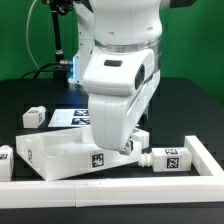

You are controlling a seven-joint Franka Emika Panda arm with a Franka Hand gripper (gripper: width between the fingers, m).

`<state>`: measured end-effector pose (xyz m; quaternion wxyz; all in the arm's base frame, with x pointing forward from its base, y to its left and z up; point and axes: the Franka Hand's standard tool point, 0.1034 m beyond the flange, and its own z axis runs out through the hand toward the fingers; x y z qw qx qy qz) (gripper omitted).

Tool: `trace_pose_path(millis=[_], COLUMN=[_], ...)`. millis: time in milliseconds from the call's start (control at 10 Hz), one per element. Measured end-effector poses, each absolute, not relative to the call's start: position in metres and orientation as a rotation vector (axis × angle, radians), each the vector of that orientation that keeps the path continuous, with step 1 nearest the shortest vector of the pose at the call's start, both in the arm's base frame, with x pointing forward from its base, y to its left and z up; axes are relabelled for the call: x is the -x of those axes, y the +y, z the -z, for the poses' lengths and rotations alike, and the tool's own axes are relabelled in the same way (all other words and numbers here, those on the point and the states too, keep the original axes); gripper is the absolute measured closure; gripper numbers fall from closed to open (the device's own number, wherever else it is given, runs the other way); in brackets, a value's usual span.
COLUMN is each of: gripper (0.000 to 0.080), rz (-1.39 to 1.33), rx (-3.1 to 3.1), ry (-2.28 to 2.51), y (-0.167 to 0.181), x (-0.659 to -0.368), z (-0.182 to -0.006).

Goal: Assemble one leg

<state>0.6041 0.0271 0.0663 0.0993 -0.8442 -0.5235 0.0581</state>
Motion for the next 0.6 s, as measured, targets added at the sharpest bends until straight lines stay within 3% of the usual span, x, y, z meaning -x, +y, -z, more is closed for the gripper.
trace_pose_path(millis=[600], gripper=[0.015], rz=[-0.173], rx=[2.497], ry=[-1.548], y=[0.027], x=[-0.6038], z=[-0.0659])
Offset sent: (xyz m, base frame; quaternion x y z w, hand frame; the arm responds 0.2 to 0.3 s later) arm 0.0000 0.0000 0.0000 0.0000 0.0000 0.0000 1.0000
